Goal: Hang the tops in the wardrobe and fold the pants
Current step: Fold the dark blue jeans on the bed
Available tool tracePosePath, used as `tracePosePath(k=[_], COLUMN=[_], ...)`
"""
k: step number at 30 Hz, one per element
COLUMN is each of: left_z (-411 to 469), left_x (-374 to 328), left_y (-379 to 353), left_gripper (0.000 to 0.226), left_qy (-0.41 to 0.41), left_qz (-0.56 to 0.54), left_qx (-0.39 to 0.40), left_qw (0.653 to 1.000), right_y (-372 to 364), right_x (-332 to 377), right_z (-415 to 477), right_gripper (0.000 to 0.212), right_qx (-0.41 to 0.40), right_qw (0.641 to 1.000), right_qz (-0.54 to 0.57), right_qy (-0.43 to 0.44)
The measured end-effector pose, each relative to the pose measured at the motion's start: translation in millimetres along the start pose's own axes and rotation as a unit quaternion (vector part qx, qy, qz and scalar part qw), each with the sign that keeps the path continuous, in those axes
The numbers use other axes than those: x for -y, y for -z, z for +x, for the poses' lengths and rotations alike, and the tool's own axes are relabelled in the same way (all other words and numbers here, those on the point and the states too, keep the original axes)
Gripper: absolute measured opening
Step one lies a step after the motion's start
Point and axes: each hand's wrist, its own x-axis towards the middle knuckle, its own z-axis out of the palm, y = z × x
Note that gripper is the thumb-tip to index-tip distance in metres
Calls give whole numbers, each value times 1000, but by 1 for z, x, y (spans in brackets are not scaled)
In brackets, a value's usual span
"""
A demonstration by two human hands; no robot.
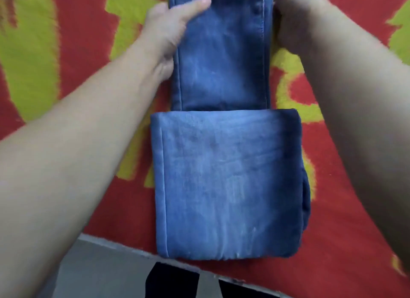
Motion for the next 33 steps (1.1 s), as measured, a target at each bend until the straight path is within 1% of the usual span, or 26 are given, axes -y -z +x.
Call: tracePosePath(k=[1,2,3,4,5,6,7,8,9,11,12,13,14,15,16,18,22,23,24,26,27,28,30,31,32,33], left_z=[4,7,7,4,1,-2,-4,-6,-10,-20,-26,-36,-52,-70,-91,-135,-213,-227,-241,-266,-278,-288,-304,-307,-303,-297], left_x=[-2,-1,1,2,2,-2,-7,-14,-24,-50,-62,-72,-81,-87,-91,-84,-43,-25,-9,23,39,53,77,81,81,74], left_y=[-5,-8,-10,-12,-13,-14,-13,-12,-10,-6,-4,-2,-1,-1,-1,0,18,26,33,46,52,56,61,60,57,52], left_gripper=[33,31,25,20,19,23,28,32,36,52,62,68,67,61,52,38,39,36,35,42,48,52,55,54,51,48], left_qy=[3,-4,-14,-22,-17,-5,10,26,41,59,52,39,24,12,2,-24,-79,-94,-114,-162,-181,-194,-193,-187,-170,-154], left_qz=[-23,-42,-55,-66,-76,-78,-75,-63,-48,-48,-49,-42,-19,7,29,78,227,282,358,501,551,591,654,673,676,674], left_qx=[1,-4,-13,-24,-25,-25,-25,-27,-26,-7,-3,-4,-8,-5,3,18,53,48,37,45,74,110,180,201,206,204], left_qw=[1000,999,998,997,997,997,997,997,998,997,997,998,999,1000,1000,997,969,953,926,849,811,775,709,687,687,693], right_y=[5,14,12,8,-6,-10,-8,-3,1,2,2,2,3,5,8,13,20,21,22,26,28,31,33,33,31,28], right_x=[-9,-14,-19,-19,-9,12,30,46,58,80,88,96,102,105,105,93,44,26,6,-35,-54,-71,-95,-98,-96,-89], right_z=[20,31,33,22,5,-11,-18,-30,-41,-69,-81,-96,-115,-138,-157,-197,-274,-290,-304,-328,-336,-343,-355,-357,-356,-352], right_gripper=[20,19,20,22,22,17,20,27,27,15,17,25,37,46,49,41,24,24,24,26,29,35,50,54,52,48], right_qx=[12,0,15,41,64,22,-9,-15,-19,-30,-41,-50,-52,-52,-48,-42,-41,-42,-35,15,50,87,160,182,189,183], right_qw=[1000,999,998,996,995,997,999,1000,999,997,994,990,988,986,985,983,968,955,932,869,836,806,752,736,733,739], right_qz=[-10,-48,-55,-84,-67,-65,-31,-25,-30,-57,-70,-83,-84,-82,-78,-81,-176,-226,-288,-407,-457,-504,-587,-608,-614,-610], right_qy=[-8,-12,-19,-12,-28,-24,-12,-7,1,50,73,98,120,137,149,156,172,189,217,282,300,299,253,234,226,220])
